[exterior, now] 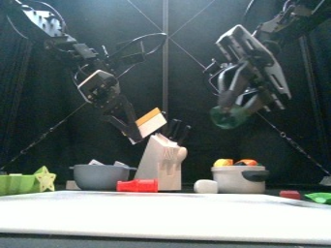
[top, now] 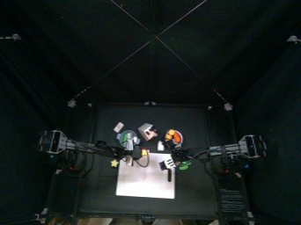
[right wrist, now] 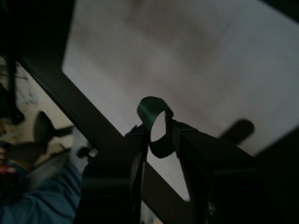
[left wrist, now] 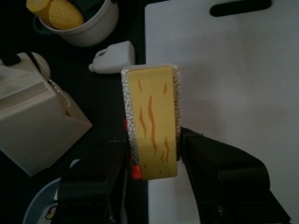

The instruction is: Place seaweed to the right of cutting board

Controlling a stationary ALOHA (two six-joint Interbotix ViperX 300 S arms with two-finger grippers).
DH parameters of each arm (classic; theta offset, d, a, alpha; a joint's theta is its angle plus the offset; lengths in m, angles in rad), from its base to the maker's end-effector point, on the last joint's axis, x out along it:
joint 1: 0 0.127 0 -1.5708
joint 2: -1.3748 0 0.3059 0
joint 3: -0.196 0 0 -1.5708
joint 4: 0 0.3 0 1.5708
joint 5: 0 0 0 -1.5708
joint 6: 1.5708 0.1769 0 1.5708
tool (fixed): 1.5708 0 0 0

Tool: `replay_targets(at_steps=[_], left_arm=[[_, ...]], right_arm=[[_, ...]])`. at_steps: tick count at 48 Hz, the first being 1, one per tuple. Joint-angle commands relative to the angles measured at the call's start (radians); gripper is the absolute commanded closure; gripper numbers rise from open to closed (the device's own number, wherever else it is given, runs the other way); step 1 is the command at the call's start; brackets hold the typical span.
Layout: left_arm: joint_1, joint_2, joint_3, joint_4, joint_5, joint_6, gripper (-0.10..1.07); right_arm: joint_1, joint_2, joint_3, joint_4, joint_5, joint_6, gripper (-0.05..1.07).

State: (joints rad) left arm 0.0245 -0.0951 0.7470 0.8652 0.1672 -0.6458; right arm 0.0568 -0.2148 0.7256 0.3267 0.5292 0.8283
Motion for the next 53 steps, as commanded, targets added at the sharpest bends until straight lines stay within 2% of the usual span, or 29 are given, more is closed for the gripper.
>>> replay_targets(at_steps=[1, 12, 23, 31, 47, 53], left_arm=[[0.003, -0.026, -0.011, -0.002, -0.003, 0.002, 0.39], [0.003, -0.034, -0.005, -0.002, -0.002, 0.002, 0.39], [0.005, -0.035, -0.002, -0.002, -0.003, 0.002, 0.39], [0.005, -0.035, -0.002, -0.003, -0.002, 0.002, 0.39], [0.005, -0.035, 0.000, -0.002, -0.002, 0.002, 0.39], [0.005, -0.035, 0.000, -0.002, -0.002, 0.002, 0.39]], right_arm=[[0.028, -0.029, -0.006, -0.003, 0.118, -0.002, 0.35], [0.072, 0.006, 0.023, -0.005, 0.258, 0.000, 0.35], [0.117, 0.109, 0.020, -0.051, 0.281, -0.002, 0.33], [0.117, 0.158, -0.002, -0.103, 0.295, 0.000, 0.31], [0.117, 0.169, -0.017, -0.133, 0.322, 0.000, 0.06], [0.118, 0.167, -0.026, -0.135, 0.328, -0.002, 0.04]])
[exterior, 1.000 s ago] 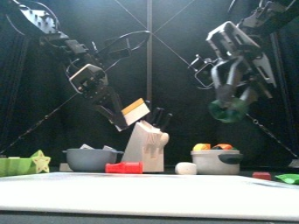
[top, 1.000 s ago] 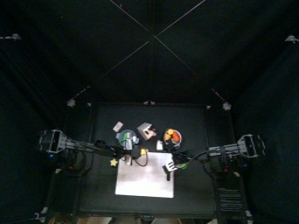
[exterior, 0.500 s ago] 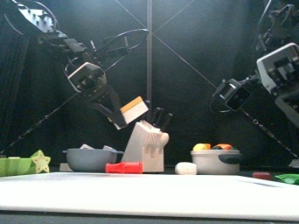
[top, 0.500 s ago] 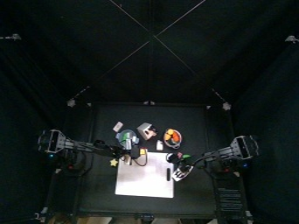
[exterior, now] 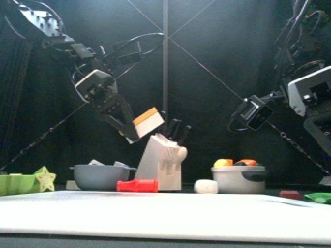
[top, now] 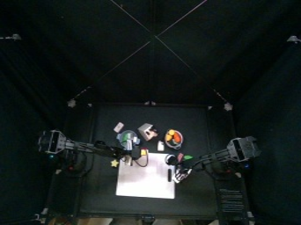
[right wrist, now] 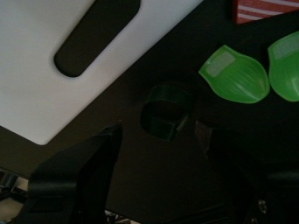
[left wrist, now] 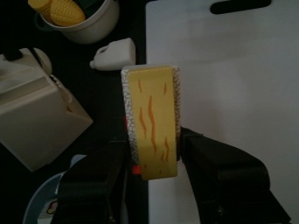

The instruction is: Place seaweed to the right of cutting board

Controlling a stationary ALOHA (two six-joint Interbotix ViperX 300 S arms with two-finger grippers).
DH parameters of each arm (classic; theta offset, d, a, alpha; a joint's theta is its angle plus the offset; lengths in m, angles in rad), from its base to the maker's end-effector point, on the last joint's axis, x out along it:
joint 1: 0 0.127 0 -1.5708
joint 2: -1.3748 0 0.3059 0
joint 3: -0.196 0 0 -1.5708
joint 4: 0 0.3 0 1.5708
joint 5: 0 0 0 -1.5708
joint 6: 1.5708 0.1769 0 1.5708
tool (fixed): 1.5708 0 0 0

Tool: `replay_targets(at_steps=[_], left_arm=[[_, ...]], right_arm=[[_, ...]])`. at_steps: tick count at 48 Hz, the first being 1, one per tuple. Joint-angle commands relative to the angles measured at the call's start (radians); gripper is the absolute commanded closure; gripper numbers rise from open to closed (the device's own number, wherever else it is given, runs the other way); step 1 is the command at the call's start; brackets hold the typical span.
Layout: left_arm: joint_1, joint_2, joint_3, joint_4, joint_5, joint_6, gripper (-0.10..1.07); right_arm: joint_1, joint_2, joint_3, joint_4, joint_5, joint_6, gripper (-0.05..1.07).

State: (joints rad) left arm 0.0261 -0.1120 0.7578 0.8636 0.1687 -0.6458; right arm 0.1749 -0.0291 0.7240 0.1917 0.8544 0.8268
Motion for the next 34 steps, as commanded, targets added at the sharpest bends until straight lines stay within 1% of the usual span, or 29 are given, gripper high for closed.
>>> replay_targets(at_steps=[1, 9, 28, 34], left_arm=[[0.003, -0.018, -0.011, 0.000, -0.003, 0.002, 0.39], [0.003, -0.018, -0.011, 0.000, -0.003, 0.002, 0.39], [0.003, -0.015, -0.011, 0.000, -0.003, 0.002, 0.39], [0.002, -0.014, -0.009, -0.002, -0.005, 0.002, 0.39]], right_arm=[[0.002, -0.018, -0.026, 0.000, 0.006, 0.000, 0.04], [0.011, -0.017, -0.041, -0.006, 0.028, 0.000, 0.04], [0.014, -0.015, -0.044, -0.020, 0.044, 0.000, 0.04], [0.020, -0.026, -0.067, -0.021, 0.074, -0.002, 0.04]])
